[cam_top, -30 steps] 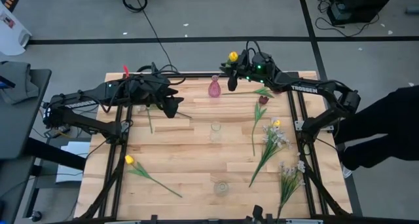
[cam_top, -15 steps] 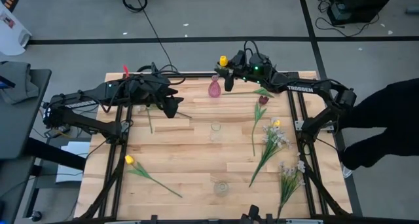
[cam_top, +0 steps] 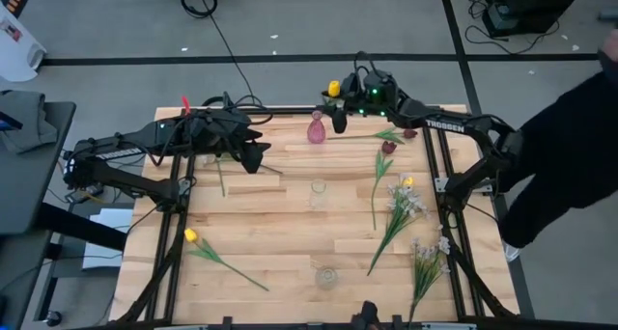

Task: Sort flowers into vase by color
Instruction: Put the bottom yellow flower into the pink transparent vase, then put the yellow flower into the pink transparent vase

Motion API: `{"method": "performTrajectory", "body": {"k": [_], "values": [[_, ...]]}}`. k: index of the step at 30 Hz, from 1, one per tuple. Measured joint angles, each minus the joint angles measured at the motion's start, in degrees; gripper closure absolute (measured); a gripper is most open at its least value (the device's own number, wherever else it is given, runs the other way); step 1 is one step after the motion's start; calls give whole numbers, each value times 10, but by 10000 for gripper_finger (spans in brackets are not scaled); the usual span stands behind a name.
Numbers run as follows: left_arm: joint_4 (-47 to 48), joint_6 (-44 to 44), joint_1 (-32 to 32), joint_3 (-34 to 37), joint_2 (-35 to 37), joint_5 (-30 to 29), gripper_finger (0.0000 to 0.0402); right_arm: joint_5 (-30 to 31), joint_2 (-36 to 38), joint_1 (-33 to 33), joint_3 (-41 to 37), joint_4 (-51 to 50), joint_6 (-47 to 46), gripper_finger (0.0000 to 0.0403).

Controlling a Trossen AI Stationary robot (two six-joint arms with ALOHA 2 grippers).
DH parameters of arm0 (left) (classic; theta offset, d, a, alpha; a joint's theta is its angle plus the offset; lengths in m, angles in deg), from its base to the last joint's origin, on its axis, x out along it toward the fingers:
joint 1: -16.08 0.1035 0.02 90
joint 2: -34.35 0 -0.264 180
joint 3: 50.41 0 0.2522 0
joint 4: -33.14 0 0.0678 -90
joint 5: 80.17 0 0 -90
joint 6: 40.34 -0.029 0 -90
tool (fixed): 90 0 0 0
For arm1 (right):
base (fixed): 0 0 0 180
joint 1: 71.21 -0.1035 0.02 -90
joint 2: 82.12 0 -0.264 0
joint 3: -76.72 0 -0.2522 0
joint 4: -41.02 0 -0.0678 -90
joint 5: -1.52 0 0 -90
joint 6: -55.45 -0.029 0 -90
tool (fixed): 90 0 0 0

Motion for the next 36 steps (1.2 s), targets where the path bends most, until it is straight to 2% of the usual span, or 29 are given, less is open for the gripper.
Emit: {"method": "performTrajectory", "body": {"k": [4, 12, 28, 36], "values": [[1, 13, 0, 0, 0, -1, 177, 16, -1, -4, 0, 7, 46, 104], [1, 14, 0, 0, 0, -1, 177, 31, -1, 0, 0, 39, 70, 79], [5, 11, 0, 0, 0, -12, 177, 31, 16, 11, -1, 77, 56, 78], [5, 12, 0, 0, 0, -15, 177, 6, 23, 18, 0, 115, 46, 78]]}}
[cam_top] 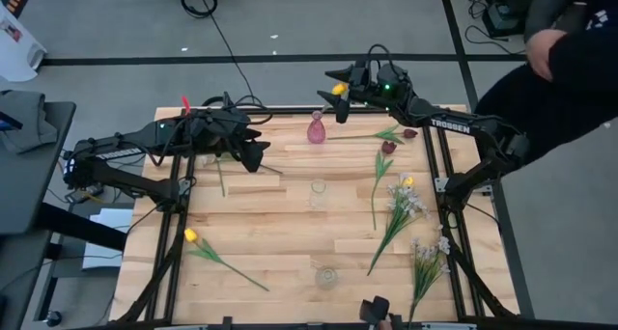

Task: Sort flowers into vase by color
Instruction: Put the yellow flower into the pink transparent vase

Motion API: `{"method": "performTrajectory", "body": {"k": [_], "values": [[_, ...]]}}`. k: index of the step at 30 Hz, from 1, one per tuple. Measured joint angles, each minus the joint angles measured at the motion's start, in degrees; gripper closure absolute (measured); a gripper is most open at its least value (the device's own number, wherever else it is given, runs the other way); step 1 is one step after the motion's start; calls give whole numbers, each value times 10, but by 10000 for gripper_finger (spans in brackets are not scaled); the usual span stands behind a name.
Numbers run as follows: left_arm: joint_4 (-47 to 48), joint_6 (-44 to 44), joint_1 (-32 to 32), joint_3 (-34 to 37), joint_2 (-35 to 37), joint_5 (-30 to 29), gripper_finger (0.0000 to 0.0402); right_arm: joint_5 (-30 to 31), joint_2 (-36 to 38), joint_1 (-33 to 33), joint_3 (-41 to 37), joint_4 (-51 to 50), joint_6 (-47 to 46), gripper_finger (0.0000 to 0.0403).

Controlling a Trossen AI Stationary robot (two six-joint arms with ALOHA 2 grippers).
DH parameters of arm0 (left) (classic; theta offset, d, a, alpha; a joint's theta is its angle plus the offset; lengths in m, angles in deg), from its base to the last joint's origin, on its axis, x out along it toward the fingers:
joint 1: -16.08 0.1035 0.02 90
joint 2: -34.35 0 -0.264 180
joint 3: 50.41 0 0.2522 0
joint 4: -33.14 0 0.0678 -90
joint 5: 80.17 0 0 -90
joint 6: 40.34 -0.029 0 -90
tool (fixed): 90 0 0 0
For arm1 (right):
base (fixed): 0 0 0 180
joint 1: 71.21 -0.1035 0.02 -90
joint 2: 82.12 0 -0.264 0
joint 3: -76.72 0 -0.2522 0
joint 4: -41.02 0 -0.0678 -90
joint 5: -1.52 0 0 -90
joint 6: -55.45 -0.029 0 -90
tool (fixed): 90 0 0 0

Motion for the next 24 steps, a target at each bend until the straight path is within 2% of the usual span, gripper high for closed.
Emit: {"method": "performTrajectory", "body": {"k": [9, 15, 20, 24], "values": [[3, -2, 0, 0, 0, -7, 177, -25, 12, 0, 0, 88, -24, 78], [10, 28, 0, 0, 0, 19, 177, -40, 44, 3, 44, 82, -30, 78], [73, 262, -9, 0, 0, 49, 177, -35, 91, 8, 85, 11, -5, 78], [153, 471, -56, 0, -2, 51, 177, -22, 127, 13, 98, -52, 37, 78]]}}
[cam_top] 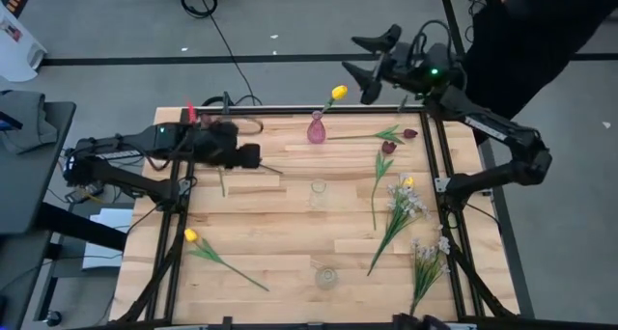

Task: Sort flowers into vase by color
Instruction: Put the yellow flower into the pink transparent vase

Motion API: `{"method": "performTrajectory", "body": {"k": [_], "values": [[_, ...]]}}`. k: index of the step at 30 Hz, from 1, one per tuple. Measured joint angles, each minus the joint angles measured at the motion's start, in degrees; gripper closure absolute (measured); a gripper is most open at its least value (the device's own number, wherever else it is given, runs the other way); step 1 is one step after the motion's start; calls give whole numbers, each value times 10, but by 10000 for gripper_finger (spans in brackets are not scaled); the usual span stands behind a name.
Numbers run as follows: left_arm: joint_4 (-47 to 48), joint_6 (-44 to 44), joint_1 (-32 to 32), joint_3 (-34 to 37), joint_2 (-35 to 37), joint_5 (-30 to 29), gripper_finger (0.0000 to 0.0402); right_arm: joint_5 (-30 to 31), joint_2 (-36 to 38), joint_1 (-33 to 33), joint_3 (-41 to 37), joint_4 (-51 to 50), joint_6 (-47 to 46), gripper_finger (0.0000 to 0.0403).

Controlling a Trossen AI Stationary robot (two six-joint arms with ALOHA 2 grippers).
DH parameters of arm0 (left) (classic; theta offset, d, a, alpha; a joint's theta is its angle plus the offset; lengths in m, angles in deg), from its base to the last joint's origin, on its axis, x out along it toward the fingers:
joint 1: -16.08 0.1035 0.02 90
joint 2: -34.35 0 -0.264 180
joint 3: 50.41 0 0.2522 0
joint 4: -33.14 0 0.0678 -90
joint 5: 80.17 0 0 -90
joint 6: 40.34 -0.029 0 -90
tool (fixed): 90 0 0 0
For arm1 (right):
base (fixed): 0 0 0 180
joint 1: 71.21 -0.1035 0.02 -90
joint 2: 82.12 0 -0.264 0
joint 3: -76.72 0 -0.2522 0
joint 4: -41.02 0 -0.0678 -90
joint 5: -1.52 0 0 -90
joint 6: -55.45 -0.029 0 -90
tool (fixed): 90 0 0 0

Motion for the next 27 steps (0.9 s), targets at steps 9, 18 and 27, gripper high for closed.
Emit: {"method": "performTrajectory", "body": {"k": [9, 18, 27], "values": [[104, 318, -179, 0, -54, -2, 187, 48, 76, 33, 5, -136, 21, 78], [76, 566, -352, 0, -163, 70, 199, 46, 109, 45, 4, -229, 31, 78], [-8, 580, -388, 0, -255, 115, 199, 7, 110, 45, 4, -230, 5, 78]]}}
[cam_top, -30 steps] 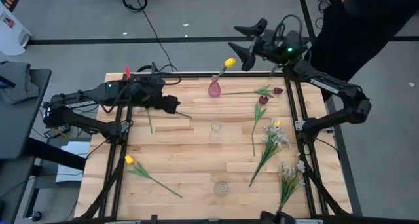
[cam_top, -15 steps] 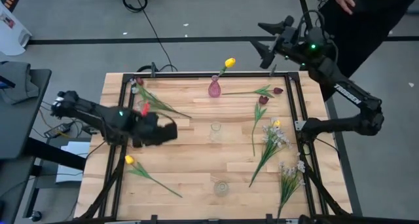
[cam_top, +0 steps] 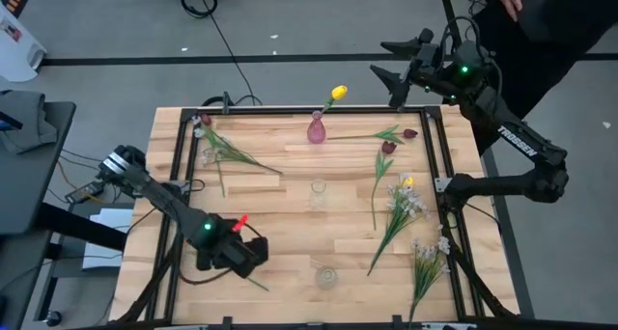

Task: Sort flowers into vase by color
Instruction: Put the yellow flower into the pink transparent vase

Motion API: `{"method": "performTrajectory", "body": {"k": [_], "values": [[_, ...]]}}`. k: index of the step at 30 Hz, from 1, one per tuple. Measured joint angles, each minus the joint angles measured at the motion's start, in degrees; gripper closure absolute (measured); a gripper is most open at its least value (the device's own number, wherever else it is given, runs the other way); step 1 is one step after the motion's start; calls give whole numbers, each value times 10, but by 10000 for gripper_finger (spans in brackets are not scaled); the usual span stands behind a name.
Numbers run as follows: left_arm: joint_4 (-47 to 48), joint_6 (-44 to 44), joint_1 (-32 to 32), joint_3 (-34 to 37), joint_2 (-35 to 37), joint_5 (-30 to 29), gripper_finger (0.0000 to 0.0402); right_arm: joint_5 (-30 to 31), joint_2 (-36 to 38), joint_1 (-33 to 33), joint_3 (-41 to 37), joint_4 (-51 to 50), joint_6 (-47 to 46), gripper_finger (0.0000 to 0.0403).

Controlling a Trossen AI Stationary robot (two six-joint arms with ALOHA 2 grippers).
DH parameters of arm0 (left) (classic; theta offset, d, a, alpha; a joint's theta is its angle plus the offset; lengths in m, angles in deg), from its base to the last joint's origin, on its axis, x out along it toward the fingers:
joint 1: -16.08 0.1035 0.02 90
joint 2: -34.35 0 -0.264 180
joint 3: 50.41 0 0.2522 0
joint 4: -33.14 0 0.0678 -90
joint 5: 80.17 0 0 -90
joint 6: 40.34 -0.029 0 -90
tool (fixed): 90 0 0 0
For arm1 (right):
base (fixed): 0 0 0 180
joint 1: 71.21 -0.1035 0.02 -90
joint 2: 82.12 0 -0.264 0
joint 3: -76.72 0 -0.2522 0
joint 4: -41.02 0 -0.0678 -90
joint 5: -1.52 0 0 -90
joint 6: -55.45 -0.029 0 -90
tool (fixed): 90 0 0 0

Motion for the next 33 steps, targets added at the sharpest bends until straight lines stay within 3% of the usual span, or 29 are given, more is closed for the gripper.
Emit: {"method": "performTrajectory", "body": {"k": [5, 10, 18, 21, 27, 30, 33], "values": [[9, -82, -23, 0, -26, 0, 199, -11, 10, -2, 0, -1, -26, 78], [25, -354, -52, 0, -29, -5, 199, -40, 17, -2, 0, -9, -44, 78], [168, -784, -97, 8, -29, -12, 199, -82, 43, -4, 0, -47, -140, 78], [171, -892, -116, 28, -29, -12, 199, -82, 64, -15, 0, -58, -161, 78], [86, -964, -138, 89, -19, 1, 199, -41, 109, -49, 0, -97, -217, 78], [13, -972, -140, 129, -2, 23, 199, -2, 127, -69, 0, -108, -262, 78], [4, -951, -140, 160, 11, 17, 199, 34, 142, -91, 0, -105, -304, 78]]}}
